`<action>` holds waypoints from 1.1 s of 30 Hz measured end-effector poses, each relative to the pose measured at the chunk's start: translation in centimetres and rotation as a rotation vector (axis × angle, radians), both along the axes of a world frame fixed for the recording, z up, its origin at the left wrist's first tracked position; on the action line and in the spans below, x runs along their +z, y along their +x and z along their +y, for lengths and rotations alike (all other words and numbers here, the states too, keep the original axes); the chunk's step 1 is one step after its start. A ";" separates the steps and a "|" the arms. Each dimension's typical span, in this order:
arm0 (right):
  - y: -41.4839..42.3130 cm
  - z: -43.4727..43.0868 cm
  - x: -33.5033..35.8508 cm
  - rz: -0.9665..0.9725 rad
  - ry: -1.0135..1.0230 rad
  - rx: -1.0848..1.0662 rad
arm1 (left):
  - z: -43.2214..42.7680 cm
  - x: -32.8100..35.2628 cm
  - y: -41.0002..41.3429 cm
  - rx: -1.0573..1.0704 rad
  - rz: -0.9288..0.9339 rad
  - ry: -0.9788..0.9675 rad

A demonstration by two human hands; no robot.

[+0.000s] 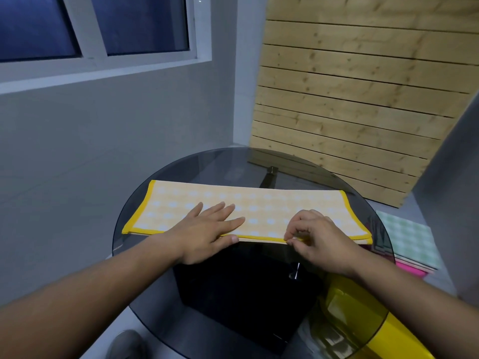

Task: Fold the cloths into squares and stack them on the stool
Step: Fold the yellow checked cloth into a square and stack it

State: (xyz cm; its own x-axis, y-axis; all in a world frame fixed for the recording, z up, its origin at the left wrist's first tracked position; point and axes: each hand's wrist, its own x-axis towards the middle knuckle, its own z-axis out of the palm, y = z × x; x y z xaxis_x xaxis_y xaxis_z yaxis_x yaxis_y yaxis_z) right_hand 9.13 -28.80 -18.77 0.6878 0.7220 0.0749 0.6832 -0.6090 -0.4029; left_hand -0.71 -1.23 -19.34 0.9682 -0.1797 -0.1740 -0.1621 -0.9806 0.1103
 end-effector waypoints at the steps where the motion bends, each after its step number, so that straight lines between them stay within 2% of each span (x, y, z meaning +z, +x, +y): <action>1: 0.1 0.0 0.1 0.010 -0.001 0.008 | 0.1 -0.1 0.0 -0.001 0.000 -0.004; 5: 0.9 1.2 0.9 -0.052 0.012 0.040 | 0.4 -0.2 0.3 -0.011 -0.009 -0.006; 7: 1.7 3.2 1.3 -0.116 -0.096 0.044 | 0.4 -0.2 0.4 -0.014 -0.011 -0.005; 13: 2.5 9.5 -0.1 -0.055 -0.321 0.057 | 0.2 -0.1 0.2 -0.015 -0.027 -0.003; 20: 2.8 9.7 -1.7 -0.083 -0.340 0.045 | -0.2 0.0 0.2 0.034 -0.057 -0.050; 25: 2.6 9.8 -1.9 -0.105 -0.339 0.039 | -1.0 1.0 4.1 0.147 -0.287 -0.088; 29: 2.7 9.8 -1.9 -0.106 -0.338 0.039 | -1.0 -0.1 6.2 0.191 -0.101 -0.105; 33: 2.9 9.9 -2.1 -0.113 -0.353 0.038 | 0.1 -1.1 6.2 0.269 -0.066 -0.083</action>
